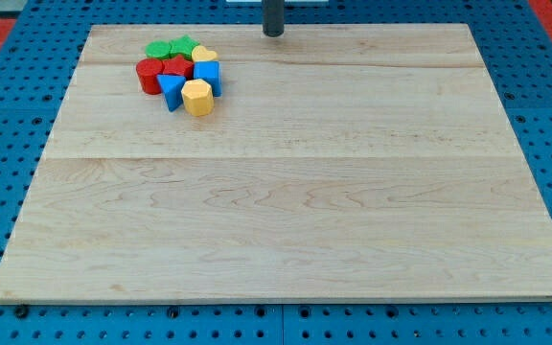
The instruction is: Push the yellow hexagon towards the top center
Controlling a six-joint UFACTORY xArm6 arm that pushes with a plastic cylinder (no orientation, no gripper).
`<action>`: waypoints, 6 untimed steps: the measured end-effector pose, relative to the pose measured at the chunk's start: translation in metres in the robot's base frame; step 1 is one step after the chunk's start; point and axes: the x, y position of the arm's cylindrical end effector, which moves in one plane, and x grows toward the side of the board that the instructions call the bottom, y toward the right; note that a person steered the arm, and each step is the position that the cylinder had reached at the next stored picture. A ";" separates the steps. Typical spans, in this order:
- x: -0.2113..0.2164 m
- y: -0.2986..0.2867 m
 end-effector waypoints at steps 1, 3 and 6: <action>0.026 -0.033; 0.062 0.011; 0.204 -0.061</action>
